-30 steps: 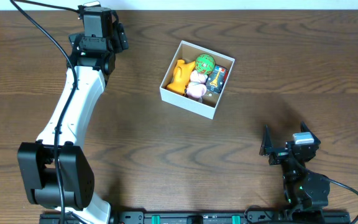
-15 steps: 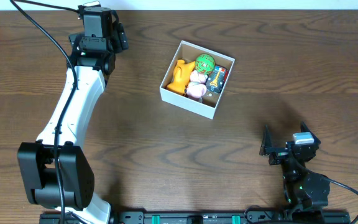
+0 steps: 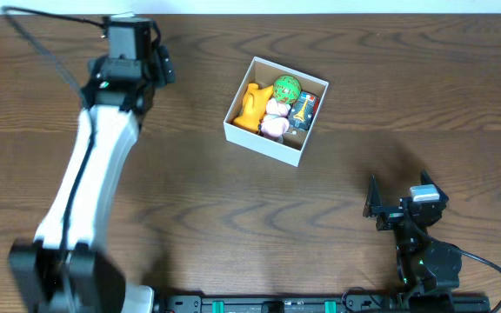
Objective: Pack container
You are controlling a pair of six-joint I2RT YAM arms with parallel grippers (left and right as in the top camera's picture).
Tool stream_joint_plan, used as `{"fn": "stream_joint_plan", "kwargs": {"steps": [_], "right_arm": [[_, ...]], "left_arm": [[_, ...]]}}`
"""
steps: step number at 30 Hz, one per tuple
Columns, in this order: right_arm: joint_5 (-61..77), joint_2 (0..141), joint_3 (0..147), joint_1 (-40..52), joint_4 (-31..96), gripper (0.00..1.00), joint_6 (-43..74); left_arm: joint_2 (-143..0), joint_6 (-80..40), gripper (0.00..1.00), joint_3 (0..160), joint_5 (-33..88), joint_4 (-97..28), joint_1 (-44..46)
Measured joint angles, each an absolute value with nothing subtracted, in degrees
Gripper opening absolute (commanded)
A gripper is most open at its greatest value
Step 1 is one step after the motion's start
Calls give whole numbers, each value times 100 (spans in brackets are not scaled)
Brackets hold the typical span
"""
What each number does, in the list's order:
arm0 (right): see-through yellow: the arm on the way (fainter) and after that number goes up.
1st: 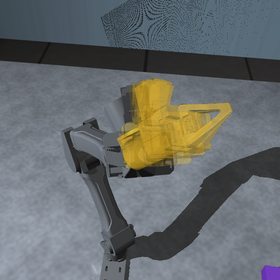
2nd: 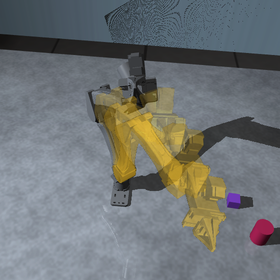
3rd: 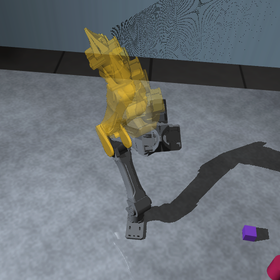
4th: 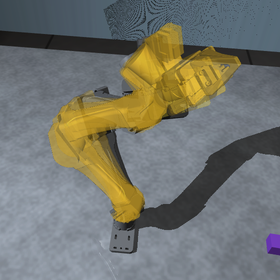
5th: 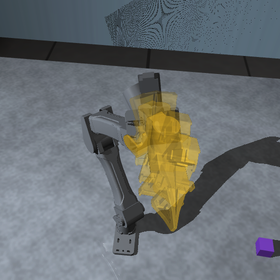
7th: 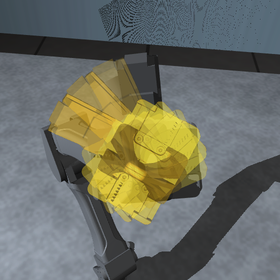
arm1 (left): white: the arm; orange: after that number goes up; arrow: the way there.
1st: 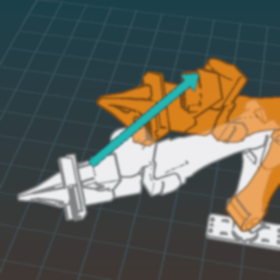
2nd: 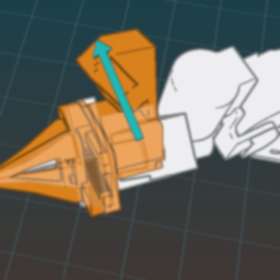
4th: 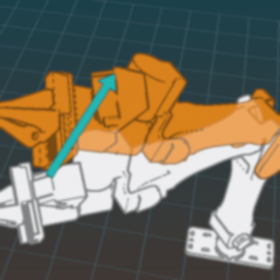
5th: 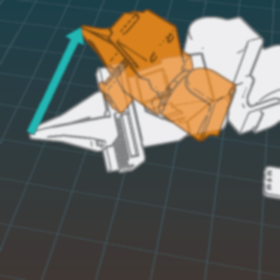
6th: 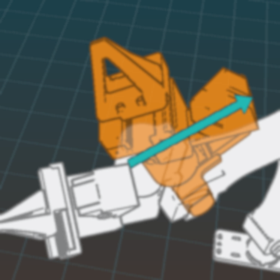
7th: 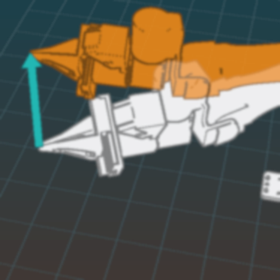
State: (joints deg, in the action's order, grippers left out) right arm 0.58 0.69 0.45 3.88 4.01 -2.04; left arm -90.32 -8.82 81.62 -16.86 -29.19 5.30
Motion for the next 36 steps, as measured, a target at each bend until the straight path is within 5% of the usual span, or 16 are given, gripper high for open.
{"fn": "stream_joint_plan", "kwargs": {"steps": [21,30,36], "right_arm": [[43,69,45,388,401,99,-207],[43,69,45,388,403,99,-207],[43,69,45,388,401,99,-207]], "left_arm": [[-2611,-1076,98,7380,-1691,-5081,530],[-987,-1455,98,5129,-1691,-4880,530],[-845,-1885,98,3009,-1688,-3096,530]]}}
